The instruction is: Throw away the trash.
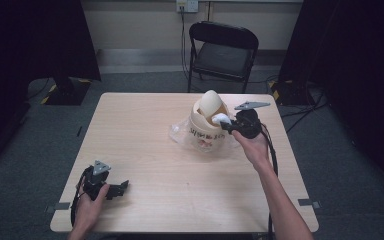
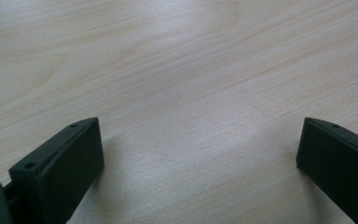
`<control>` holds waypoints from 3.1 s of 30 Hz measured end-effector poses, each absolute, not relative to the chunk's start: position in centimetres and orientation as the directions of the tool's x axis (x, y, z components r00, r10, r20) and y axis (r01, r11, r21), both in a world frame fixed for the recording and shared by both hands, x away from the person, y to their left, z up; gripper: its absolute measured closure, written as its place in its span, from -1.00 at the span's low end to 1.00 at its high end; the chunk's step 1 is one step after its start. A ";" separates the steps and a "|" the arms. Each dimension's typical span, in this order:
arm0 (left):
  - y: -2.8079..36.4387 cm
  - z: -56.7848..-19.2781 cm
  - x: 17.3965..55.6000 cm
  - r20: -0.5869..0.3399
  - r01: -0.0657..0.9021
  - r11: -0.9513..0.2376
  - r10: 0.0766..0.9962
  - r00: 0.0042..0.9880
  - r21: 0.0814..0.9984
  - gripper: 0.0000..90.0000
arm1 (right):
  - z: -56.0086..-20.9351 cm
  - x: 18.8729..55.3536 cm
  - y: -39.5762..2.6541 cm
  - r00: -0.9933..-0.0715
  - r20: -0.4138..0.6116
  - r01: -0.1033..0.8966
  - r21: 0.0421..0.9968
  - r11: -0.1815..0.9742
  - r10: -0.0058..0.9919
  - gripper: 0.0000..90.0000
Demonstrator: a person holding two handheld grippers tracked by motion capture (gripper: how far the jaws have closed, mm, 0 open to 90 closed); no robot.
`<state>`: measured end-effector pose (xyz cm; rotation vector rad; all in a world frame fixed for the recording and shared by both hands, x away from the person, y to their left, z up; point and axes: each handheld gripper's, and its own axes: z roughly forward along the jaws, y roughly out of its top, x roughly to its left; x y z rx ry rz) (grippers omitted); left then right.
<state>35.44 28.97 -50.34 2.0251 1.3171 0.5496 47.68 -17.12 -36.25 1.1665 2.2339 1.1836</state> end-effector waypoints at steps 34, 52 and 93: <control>29.0 -50.3 35.4 -0.003 0.640 -0.282 0.914 0.406 0.715 -1.00 | -37.8 51.6 -15.5 -0.598 0.080 0.532 0.784 0.320 0.798 0.60; 29.0 -50.3 35.4 0.002 0.639 -0.287 0.913 0.408 0.714 -0.99 | -38.3 52.7 -14.2 -0.598 0.042 0.538 0.761 0.362 0.800 0.27; 29.0 -50.4 35.2 -0.009 0.639 -0.280 0.912 0.409 0.717 -0.99 | -36.6 47.1 -19.1 -0.489 0.093 0.502 0.843 0.193 0.868 -0.12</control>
